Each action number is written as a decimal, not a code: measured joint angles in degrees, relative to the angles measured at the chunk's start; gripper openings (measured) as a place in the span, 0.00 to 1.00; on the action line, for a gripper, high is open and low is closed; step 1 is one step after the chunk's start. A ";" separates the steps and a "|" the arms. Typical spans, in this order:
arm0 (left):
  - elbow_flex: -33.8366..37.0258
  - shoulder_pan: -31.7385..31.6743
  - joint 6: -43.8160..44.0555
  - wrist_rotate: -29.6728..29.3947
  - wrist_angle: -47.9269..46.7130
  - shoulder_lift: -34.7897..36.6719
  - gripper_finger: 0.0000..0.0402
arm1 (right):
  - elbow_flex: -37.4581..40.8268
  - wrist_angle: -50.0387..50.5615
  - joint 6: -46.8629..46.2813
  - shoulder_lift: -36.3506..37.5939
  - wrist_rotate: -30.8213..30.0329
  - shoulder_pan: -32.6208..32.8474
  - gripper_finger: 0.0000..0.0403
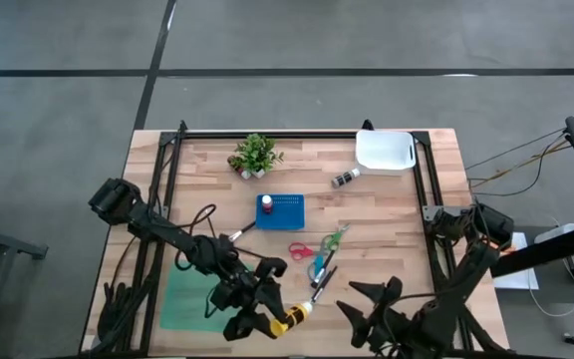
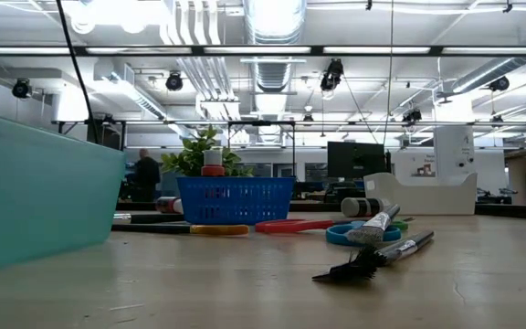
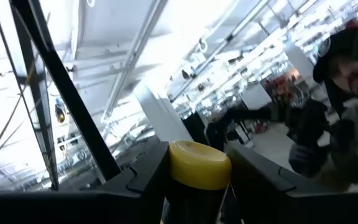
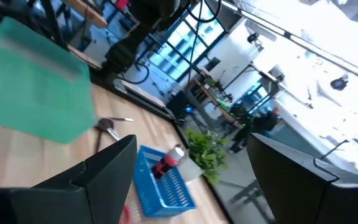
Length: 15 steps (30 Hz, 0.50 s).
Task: Pick & Place Paint Supplies
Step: Put the yellow paint into the blue bin
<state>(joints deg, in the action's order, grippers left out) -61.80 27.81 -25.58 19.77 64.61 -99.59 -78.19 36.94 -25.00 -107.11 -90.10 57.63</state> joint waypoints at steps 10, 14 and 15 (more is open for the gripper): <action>0.00 -0.04 3.14 -0.59 4.60 0.00 0.41 | -4.51 -12.28 30.19 0.02 0.08 -0.63 0.75; 0.00 -0.04 4.67 -0.72 5.98 0.00 0.41 | -6.57 -13.07 41.75 0.02 0.09 -0.72 0.75; 0.00 -0.04 5.23 -0.72 6.67 0.00 0.41 | -7.05 -13.43 44.46 0.02 0.09 -0.70 0.75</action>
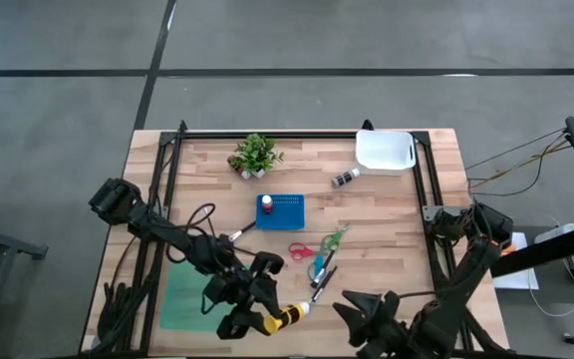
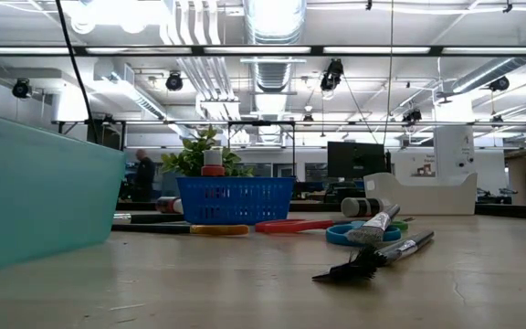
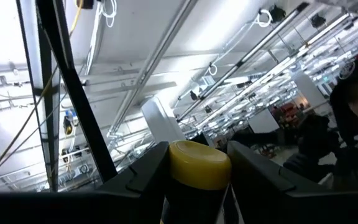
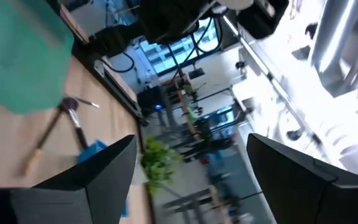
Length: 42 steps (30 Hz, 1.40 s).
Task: Pick & Place Paint Supplies
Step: Put the yellow paint into the blue bin
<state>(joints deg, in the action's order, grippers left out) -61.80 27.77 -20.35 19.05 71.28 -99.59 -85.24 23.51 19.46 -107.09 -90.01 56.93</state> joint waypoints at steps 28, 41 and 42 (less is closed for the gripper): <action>-3.91 -0.33 8.40 4.82 14.84 0.00 0.41 | -21.23 -1.62 34.72 0.15 12.89 -4.89 0.75; -4.77 -0.33 8.25 9.21 18.77 0.02 0.41 | -20.08 -31.66 63.31 0.11 31.48 -8.37 0.75; -4.98 -0.33 8.20 9.49 18.71 0.02 0.41 | -20.08 -31.96 63.32 0.11 33.65 -8.56 0.75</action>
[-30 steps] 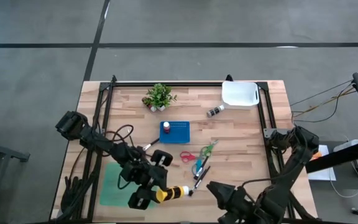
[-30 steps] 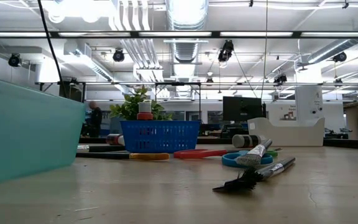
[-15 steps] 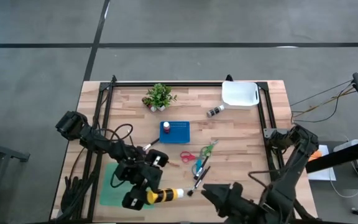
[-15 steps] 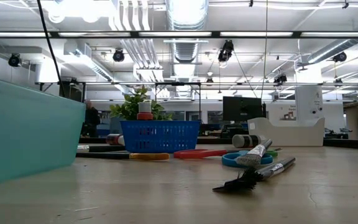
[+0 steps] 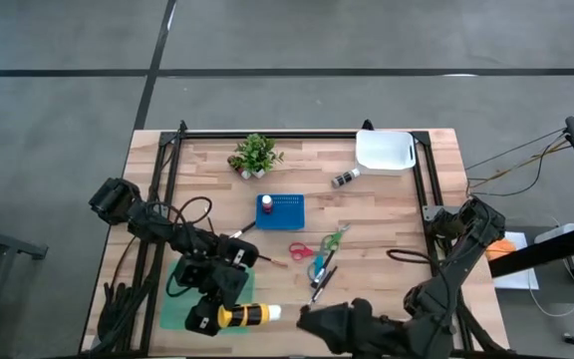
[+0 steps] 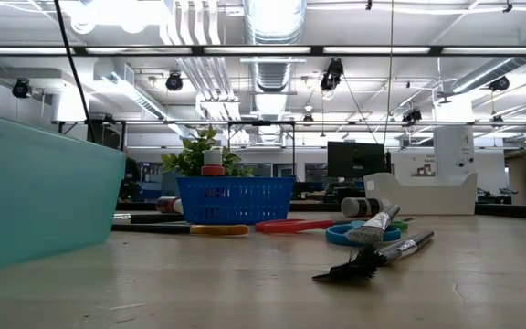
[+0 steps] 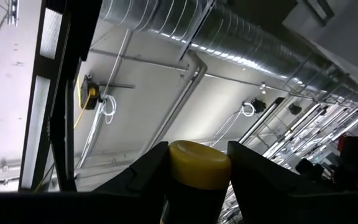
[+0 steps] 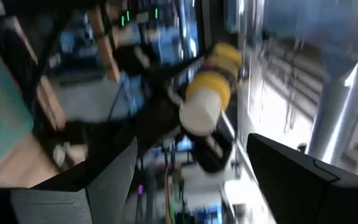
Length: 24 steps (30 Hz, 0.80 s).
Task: Pick & Place Paint Supplies
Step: Put the yellow paint into the blue bin
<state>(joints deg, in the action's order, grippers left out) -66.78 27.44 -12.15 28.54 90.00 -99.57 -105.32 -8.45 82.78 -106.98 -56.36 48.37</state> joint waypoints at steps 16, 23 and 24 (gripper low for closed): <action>-0.50 -0.09 0.98 14.12 -2.43 0.00 0.41 | 0.11 -1.15 -6.14 -0.02 21.30 -5.24 0.75; -0.48 -0.50 -0.01 19.27 -5.32 0.03 0.41 | 0.11 -0.67 -7.65 -0.02 21.75 -6.26 0.75; -0.50 -0.50 0.01 19.23 -5.45 0.07 0.41 | 0.11 -0.19 -8.00 -0.02 21.75 -6.38 0.75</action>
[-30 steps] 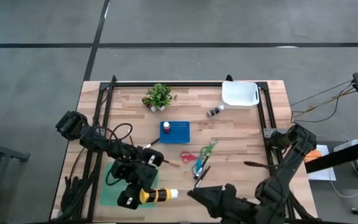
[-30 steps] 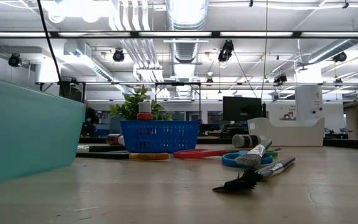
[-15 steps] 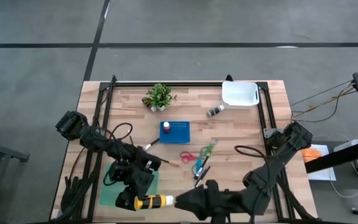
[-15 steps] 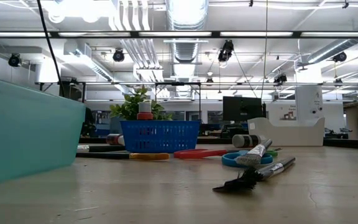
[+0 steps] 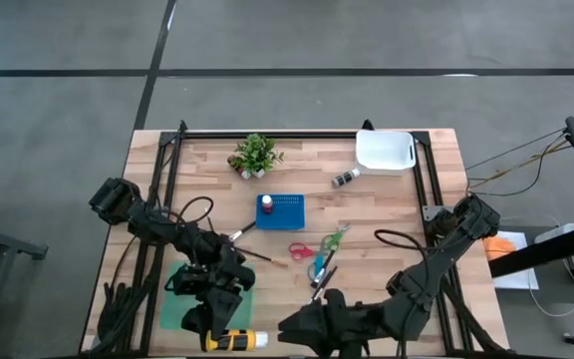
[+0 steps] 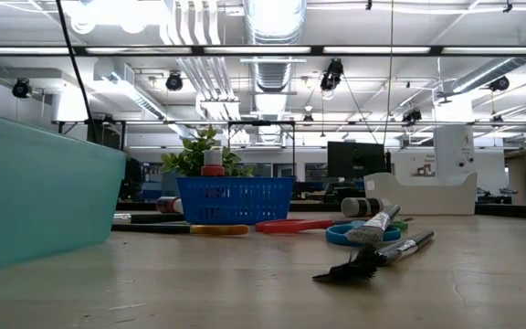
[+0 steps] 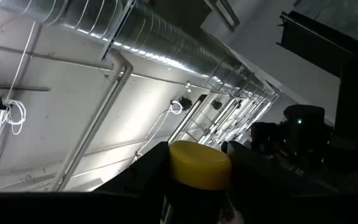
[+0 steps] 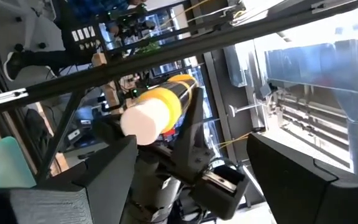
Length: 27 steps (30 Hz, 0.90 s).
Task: Pick & Place Paint Supplies
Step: Put the yellow paint into the blue bin
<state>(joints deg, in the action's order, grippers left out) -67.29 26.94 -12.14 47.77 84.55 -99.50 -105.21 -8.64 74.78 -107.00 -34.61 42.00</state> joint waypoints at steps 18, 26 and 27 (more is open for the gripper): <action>0.04 -2.19 -20.10 9.41 -27.04 0.02 0.41 | 0.17 16.62 -33.04 0.88 0.12 1.67 0.75; 0.07 -2.17 -30.99 14.19 -32.76 0.02 0.41 | 4.52 15.83 -38.62 0.87 0.15 2.38 0.75; 0.07 -2.14 -31.77 15.00 -32.76 0.02 0.41 | 4.84 15.07 -38.64 0.87 0.35 2.54 0.75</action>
<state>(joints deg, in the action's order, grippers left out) -67.22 24.80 -43.91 62.77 51.79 -99.48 -100.37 6.43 36.14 -106.13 -34.26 44.53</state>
